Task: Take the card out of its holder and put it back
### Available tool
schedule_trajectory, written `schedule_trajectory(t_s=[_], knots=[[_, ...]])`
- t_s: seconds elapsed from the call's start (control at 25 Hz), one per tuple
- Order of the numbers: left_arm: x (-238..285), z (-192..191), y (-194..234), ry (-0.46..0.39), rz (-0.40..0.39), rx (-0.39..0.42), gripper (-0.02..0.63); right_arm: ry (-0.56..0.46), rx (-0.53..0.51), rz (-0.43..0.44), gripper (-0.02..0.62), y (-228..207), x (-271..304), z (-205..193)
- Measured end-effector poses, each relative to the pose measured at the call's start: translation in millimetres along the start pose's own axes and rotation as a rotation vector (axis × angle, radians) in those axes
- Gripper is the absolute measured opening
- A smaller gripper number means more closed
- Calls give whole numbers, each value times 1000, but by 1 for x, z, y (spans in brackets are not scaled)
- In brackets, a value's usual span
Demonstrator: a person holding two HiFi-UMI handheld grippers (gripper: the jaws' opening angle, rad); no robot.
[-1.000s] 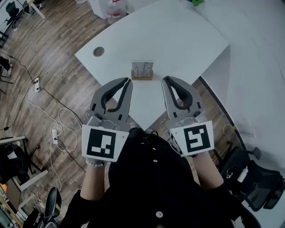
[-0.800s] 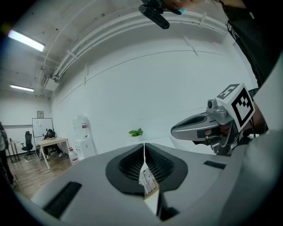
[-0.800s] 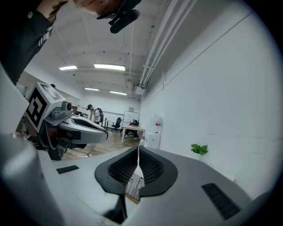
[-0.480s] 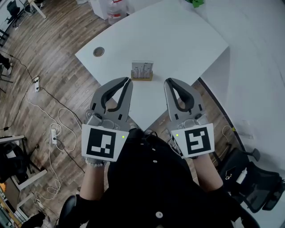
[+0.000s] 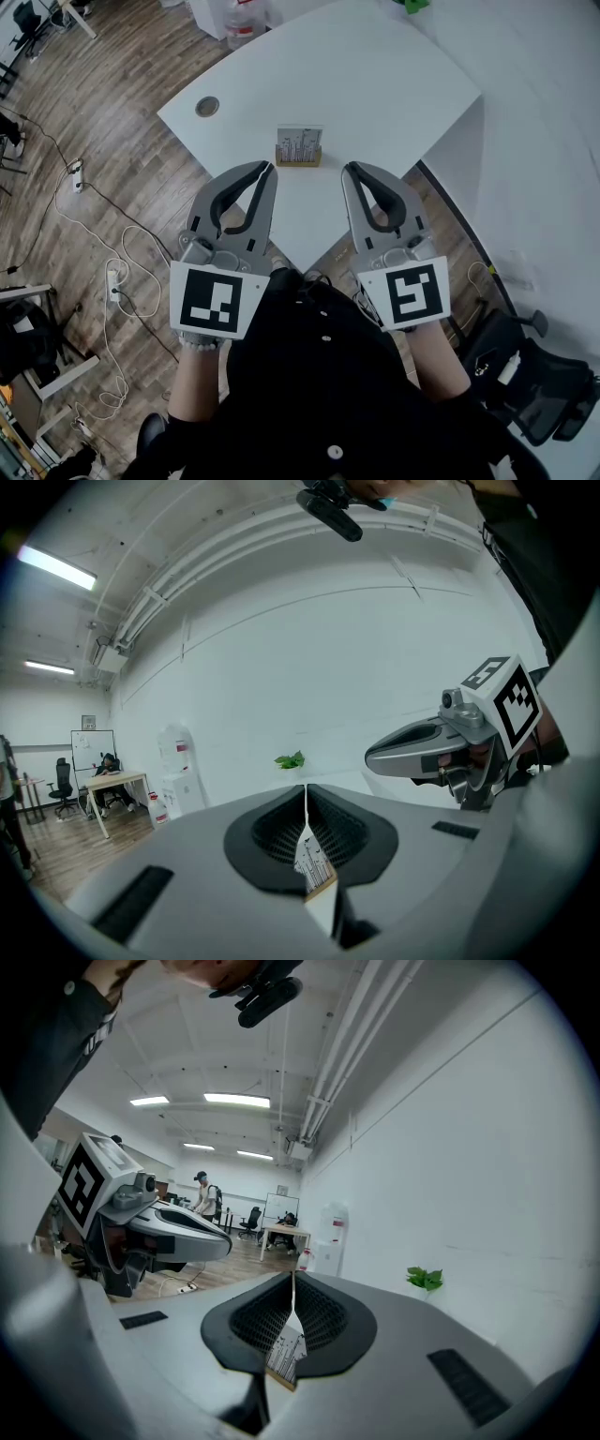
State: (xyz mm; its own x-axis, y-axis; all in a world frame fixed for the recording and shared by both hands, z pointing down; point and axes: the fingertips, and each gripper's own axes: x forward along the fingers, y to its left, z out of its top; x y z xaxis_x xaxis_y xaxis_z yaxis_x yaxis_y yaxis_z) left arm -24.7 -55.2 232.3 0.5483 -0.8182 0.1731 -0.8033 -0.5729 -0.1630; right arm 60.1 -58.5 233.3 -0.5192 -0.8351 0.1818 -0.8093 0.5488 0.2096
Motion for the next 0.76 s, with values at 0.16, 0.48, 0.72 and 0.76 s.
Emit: schedule_trajectory(t_s=[0.16,0.48,0.72,0.76], knots=[[2,0,-1,-1,-2,0,20,-1,5,3,46,0,2,-1],[-1,-4,2,7,5,-8,20,9,14,18,46,7,6,-5],[2,-6,4,12,8,-8,20,3,24,22,46,5,8,-4],[3,-6,4,13,9,-8,20,2,25,22,46,5,8,-4]])
